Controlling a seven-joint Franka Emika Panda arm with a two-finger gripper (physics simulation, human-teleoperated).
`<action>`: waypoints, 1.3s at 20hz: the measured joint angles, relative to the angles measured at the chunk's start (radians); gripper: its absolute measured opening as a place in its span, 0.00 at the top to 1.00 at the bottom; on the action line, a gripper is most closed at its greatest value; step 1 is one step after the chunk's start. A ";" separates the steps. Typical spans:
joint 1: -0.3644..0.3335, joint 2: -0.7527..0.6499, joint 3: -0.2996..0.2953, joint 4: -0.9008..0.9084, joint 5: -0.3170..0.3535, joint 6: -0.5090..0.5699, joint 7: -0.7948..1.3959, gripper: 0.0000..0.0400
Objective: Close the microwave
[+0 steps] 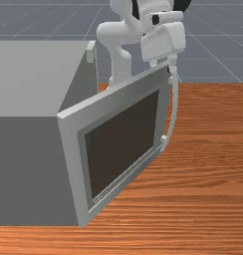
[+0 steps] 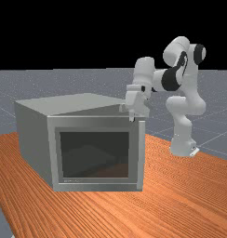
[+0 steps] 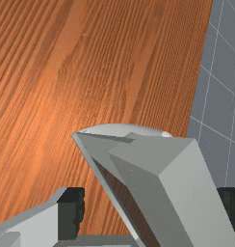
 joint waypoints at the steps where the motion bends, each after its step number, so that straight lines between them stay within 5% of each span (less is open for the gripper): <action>1: -0.002 -0.009 0.000 0.013 -0.015 -0.019 0.011 0.00; 7: -0.001 -0.045 -0.003 0.091 0.020 -0.116 0.018 0.00; 8: -0.011 -0.033 0.031 0.110 -0.144 -0.122 0.244 0.00; 11: 0.033 0.021 0.082 0.177 -0.253 -0.143 0.474 0.00; 14: 0.087 0.070 0.113 0.235 -0.292 -0.150 0.543 0.00; 17: 0.111 0.229 0.100 0.453 -0.288 -0.197 0.492 0.00; 20: 0.098 0.499 0.103 0.881 -0.255 -0.405 0.388 0.00; 21: 0.092 0.464 0.097 0.791 -0.266 -0.313 0.391 0.00; 23: 0.098 0.651 0.091 1.100 -0.269 -0.448 0.370 0.00; 24: 0.094 0.652 0.092 1.060 -0.266 -0.415 0.370 0.00; 25: 0.097 0.773 0.101 1.239 -0.246 -0.560 0.368 0.00; 26: 0.089 0.717 0.099 1.088 -0.248 -0.447 0.365 0.00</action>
